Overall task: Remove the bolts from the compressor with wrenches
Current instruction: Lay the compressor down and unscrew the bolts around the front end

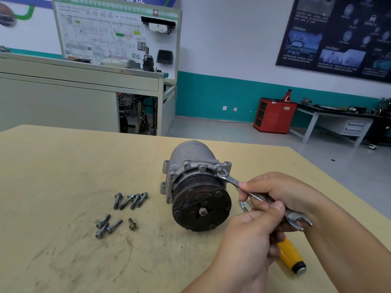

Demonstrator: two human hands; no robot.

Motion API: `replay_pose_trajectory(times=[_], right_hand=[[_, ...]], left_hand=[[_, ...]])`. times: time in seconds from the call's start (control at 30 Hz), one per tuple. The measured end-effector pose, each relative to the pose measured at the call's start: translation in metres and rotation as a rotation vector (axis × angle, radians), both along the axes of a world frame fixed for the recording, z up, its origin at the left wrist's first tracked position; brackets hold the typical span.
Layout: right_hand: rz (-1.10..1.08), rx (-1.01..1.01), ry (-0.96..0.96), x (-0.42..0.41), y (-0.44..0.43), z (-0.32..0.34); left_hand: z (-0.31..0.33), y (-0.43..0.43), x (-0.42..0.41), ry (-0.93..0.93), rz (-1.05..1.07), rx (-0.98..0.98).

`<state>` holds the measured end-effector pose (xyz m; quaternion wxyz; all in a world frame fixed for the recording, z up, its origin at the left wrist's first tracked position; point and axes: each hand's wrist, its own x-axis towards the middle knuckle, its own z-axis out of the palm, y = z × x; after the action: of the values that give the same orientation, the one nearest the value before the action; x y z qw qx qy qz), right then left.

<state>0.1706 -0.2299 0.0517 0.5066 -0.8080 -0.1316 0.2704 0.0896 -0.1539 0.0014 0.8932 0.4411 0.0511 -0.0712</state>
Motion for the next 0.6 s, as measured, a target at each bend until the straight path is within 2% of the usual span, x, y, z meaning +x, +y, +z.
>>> replay_pose_trajectory(times=[0.6], right_hand=[[0.026, -0.016, -0.124, 0.0006, -0.0004, 0.0001]], left_hand=[[-0.0026, 0.0045, 0.0028, -0.029, -0.008, 0.043]])
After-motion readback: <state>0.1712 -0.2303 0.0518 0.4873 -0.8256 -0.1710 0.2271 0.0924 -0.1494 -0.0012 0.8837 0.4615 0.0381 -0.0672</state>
